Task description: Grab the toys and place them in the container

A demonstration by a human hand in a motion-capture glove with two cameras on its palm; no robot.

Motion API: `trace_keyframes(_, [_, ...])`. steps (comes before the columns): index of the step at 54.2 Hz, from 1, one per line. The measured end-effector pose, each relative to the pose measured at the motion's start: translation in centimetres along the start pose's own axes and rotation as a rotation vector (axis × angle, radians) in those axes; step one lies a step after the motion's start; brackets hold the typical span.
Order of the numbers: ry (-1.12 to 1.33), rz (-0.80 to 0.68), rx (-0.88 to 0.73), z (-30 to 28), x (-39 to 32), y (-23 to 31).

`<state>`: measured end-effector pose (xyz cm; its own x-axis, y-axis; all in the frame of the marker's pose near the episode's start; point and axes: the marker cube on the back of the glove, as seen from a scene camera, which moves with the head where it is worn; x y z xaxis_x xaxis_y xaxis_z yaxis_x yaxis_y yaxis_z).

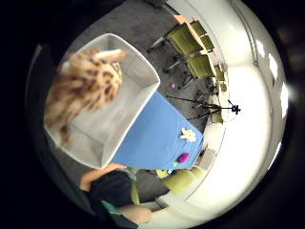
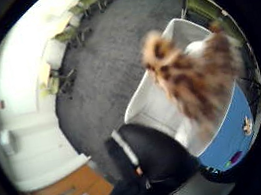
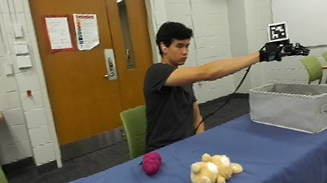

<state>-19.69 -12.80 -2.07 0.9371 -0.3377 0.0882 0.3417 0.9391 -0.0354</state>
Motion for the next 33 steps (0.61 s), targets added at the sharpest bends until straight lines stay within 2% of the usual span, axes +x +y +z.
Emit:
trace_keyframes(5, [0.097,0.022,0.041,0.2,-1.5,0.5])
trace_keyframes(11, [0.064,-0.011,0.058,-0.7,-3.9,2.6])
trace_keyframes(18, [0.133,0.076,0.055,-1.3,4.1,5.6])
trace_keyframes(23, [0.018,-0.079,0.074,-2.3,7.7,8.7])
trace_keyframes(27, [-0.029,-0.117,0.086,-2.9,11.2,11.0])
trace_keyframes(33, [0.186,0.209,0.101,-2.4,19.2,12.8])
